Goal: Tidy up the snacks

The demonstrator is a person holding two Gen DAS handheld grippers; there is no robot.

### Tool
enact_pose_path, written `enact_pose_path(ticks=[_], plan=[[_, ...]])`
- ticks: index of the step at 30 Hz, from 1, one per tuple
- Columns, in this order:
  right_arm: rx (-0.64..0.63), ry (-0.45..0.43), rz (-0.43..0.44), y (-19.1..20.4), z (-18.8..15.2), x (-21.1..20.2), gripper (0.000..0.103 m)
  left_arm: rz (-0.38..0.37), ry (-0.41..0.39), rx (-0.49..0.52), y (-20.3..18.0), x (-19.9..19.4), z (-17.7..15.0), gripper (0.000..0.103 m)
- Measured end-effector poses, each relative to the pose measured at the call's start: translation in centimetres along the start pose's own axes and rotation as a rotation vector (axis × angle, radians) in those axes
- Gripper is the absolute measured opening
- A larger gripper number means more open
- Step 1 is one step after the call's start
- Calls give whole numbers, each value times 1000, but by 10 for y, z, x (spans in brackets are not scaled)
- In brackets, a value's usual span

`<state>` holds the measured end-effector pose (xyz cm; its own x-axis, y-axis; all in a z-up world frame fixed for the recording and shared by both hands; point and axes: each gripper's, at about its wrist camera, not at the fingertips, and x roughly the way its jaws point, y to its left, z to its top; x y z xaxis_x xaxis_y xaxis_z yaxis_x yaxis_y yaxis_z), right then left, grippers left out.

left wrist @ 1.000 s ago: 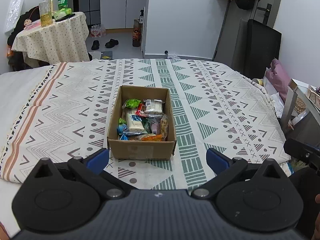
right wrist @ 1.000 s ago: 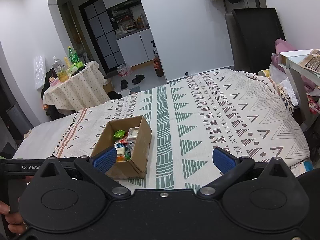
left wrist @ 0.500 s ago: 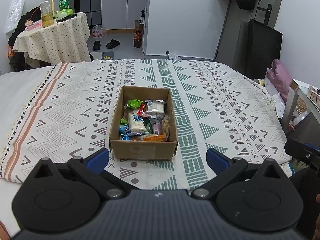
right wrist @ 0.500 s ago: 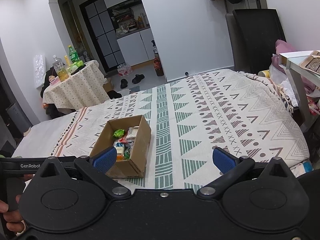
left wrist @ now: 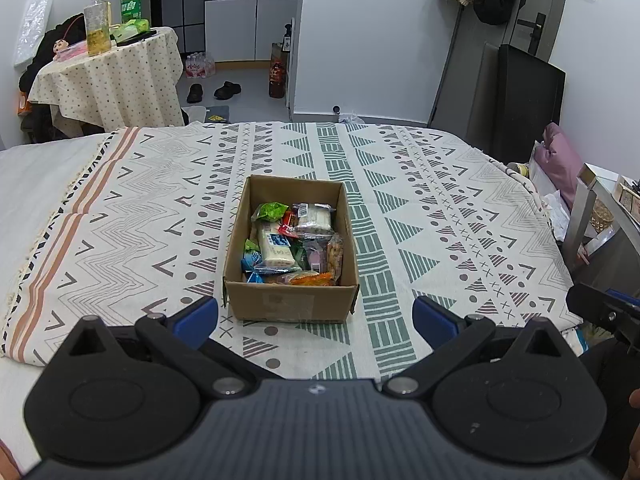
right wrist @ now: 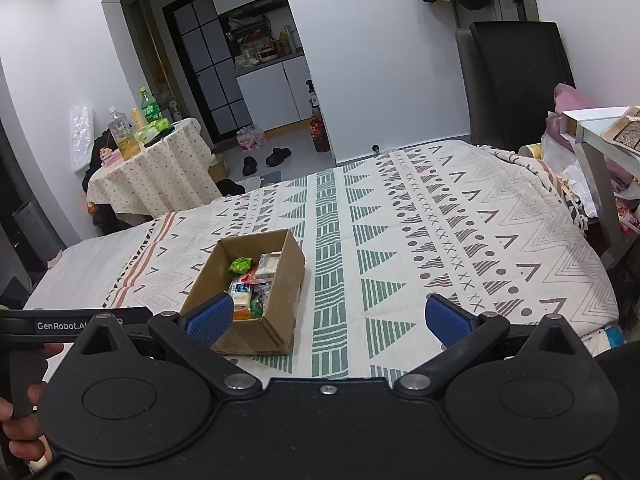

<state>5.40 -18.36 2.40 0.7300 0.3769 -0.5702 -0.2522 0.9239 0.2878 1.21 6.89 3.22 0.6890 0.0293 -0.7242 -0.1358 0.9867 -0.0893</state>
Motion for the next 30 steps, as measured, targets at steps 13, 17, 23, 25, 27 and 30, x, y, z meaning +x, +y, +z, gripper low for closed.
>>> enact_pose_path(ticks=[13,17,23,25,27,30], plan=[[0,-2,-1,2,1,-1,103,0,-2,-1,1,-1,1,103],[0,-3,-2,2,1,-1,103,-1,-2,-2,1,-1,1,103],[0,-3,-2,2,2,-1,103,0,-2,-2,1,-1,1,103],[0,-2,-4,2,1,0,103,0,-2,-1,0,-1,0,103],[0,-1,-2,2,2,-1,103,-1,-2,-2,0,-1,0,103],[-2,1,-5,2,2,-1,103,0,-1,-1,0,-1,0,103]])
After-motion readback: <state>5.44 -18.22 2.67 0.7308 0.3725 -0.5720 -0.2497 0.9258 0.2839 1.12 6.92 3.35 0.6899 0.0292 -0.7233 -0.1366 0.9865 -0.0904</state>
